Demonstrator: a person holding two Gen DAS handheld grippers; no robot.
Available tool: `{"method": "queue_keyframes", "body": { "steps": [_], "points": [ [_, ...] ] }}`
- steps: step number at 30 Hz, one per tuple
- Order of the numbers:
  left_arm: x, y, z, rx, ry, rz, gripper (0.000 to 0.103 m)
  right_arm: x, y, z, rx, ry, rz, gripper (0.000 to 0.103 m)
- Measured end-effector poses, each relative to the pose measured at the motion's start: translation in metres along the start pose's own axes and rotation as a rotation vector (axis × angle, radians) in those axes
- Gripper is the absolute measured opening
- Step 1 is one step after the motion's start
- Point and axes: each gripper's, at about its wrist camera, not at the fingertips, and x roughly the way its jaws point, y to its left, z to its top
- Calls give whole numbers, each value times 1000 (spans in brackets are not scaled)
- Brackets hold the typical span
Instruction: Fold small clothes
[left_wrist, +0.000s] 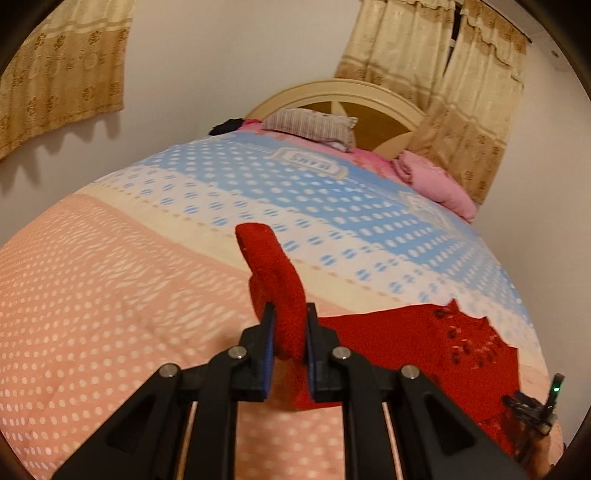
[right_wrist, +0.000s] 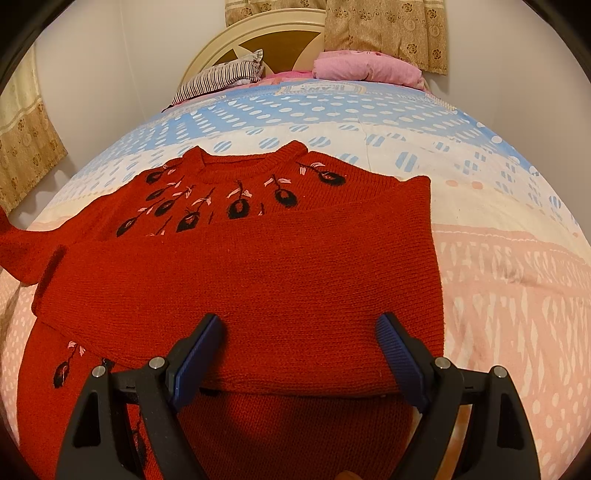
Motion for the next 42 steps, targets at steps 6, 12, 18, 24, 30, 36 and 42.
{"method": "queue_keyframes", "body": {
  "steps": [6,12,18,24,30,36,42],
  "points": [
    [-5,-31,10,-6,-1,-66,15,-35,-14,4,48,-85,51,86],
    [0,-67,9,10,8,-122,14,-68,-40,-6,69,-134,45,86],
    [-1,-100,11,23,11,-165,15,-71,-81,-28,143,-136,-4,86],
    [-4,-128,14,26,18,-202,15,-77,-116,-40,311,-173,31,86],
    [0,-151,7,33,41,-229,14,-75,-115,-45,311,-174,38,86],
    [4,-173,4,33,63,-256,14,-72,-117,-51,316,-162,40,86],
    [3,-204,6,34,62,-295,14,-69,-112,-53,299,-154,19,86]
  ]
}}
